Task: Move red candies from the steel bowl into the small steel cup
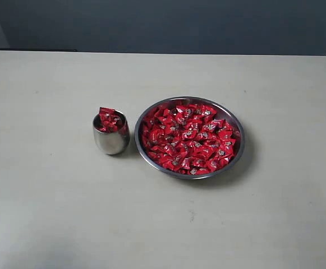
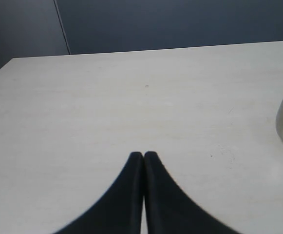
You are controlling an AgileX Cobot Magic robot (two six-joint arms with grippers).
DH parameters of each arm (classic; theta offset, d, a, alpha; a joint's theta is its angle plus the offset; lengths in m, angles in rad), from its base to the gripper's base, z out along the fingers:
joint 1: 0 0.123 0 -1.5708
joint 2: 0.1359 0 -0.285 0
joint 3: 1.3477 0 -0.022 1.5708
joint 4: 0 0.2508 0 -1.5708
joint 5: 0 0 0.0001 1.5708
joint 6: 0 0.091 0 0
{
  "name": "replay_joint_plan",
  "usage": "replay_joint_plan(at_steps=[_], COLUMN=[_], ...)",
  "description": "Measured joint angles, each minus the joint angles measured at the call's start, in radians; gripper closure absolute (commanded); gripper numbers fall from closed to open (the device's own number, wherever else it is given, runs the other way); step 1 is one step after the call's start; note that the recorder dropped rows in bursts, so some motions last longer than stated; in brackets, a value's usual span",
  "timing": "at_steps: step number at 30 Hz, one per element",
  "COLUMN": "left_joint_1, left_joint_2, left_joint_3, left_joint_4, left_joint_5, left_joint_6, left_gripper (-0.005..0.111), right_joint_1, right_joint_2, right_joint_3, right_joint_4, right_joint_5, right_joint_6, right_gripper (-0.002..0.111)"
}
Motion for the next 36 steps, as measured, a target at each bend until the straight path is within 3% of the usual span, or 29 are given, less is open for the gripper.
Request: replay_joint_plan(at_steps=[9,15,23,36], left_joint_1=[0.000,0.000,0.000,0.000], left_joint_2=[0.000,0.000,0.000,0.000], left_joint_3=[0.000,0.000,0.000,0.000], left_joint_4=[0.000,0.000,0.000,0.000], left_joint_5=[0.000,0.000,0.000,0.000], left_joint_6=[0.000,0.000,0.000,0.000], left_gripper=[0.106,0.106,0.106,0.106], right_joint_1=[-0.002,-0.002,0.008,0.008], right_joint_2=[-0.203,-0.205,-0.307,-0.355], right_joint_3=[0.110,0.129,0.197,0.215], right_joint_4=[0.025,0.041,-0.120,-0.112], right_joint_5=[0.002,0.006,0.027,0.178], right_joint_6=[0.013,0.020,0.187,0.186], right_gripper=[0.109,0.109,0.109,0.109])
